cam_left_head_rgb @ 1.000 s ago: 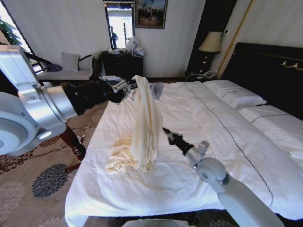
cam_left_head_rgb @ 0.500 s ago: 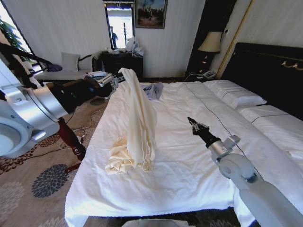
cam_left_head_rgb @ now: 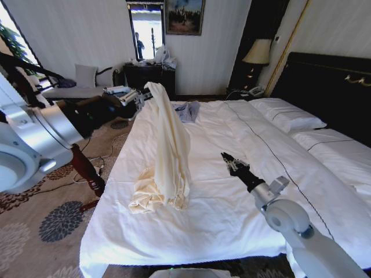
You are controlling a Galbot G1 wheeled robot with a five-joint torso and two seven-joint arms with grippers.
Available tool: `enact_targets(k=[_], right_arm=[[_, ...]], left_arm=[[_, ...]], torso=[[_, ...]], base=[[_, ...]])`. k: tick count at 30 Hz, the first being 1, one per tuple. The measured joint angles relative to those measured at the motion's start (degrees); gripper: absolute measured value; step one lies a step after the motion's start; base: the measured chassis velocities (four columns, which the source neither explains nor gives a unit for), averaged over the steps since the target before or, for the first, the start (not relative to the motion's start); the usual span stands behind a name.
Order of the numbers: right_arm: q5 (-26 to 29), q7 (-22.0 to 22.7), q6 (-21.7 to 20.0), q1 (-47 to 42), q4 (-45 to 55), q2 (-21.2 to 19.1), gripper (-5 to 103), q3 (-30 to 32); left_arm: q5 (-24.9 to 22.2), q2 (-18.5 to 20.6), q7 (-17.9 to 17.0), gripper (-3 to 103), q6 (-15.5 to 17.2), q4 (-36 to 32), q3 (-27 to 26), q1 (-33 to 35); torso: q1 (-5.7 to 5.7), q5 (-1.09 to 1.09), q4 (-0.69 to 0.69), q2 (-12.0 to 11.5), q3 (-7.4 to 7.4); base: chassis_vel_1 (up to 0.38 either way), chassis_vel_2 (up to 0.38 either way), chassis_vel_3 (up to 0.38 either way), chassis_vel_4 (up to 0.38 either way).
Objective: Pick up the clothes from the bed and hang them on the clothes hanger.
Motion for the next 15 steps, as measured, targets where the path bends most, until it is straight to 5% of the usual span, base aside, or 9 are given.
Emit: enact_targets(k=[7, 15], right_arm=[[-6.35, -1.49, 0.49, -8.48, 4.06, 0.31, 52, 0.13], [-6.92, -2.11, -2.03, -10.80, 11.32, 0.93, 79, -2.48]], left_arm=[[1.06, 0.31, 0.02, 2, 0.08, 1.50, 0.31, 0.60], [3.77, -0.11, 0.01, 2, 0.31, 1.90, 2.15, 2.62]], torso=[[-0.01, 0.03, 0.00, 0.00, 0.00], [-0.02, -0.02, 0.00, 0.01, -0.01]], base=[[0.000, 0.000, 0.000, 0.000], [0.000, 0.000, 0.000, 0.000]])
